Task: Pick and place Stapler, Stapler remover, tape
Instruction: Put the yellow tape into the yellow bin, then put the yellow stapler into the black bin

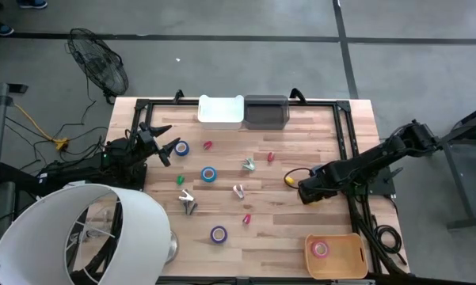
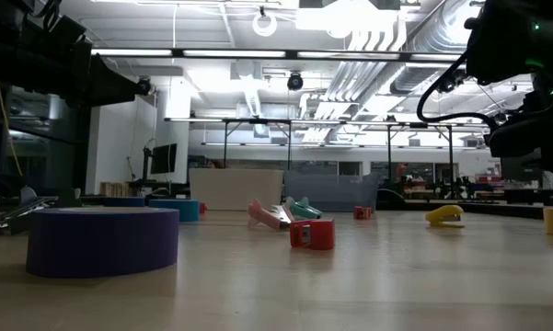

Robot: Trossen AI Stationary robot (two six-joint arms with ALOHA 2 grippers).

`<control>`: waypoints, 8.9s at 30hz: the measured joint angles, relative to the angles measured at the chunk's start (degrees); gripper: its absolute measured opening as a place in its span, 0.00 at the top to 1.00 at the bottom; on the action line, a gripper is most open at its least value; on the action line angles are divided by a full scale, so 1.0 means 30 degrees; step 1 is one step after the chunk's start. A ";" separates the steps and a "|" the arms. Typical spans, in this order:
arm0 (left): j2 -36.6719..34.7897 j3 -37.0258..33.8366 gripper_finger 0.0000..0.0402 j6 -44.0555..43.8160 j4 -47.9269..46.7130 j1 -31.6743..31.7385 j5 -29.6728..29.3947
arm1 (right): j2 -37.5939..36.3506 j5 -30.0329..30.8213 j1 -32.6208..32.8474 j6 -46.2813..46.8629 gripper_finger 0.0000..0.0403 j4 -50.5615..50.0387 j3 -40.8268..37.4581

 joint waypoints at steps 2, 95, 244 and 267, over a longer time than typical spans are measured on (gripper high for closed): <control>0.0007 0.0000 0.29 0.0000 -0.0001 0.0000 0.0005 | 0.0000 -0.0028 0.0000 -0.0077 0.88 -0.0007 0.0014; 0.0000 0.0001 0.29 0.0000 -0.0007 0.0007 -0.0002 | 0.4125 -0.3119 1.5871 -0.2891 0.71 0.3694 0.3818; 0.0000 0.0003 0.29 0.0000 0.0000 0.0004 0.0005 | 0.7770 0.0993 -1.5683 -2.3184 0.83 -0.3868 1.6276; 0.0007 0.0006 0.29 0.0000 0.0000 0.0000 -0.0001 | 1.4678 -0.0175 -1.9745 -2.9376 0.77 -0.4739 2.1804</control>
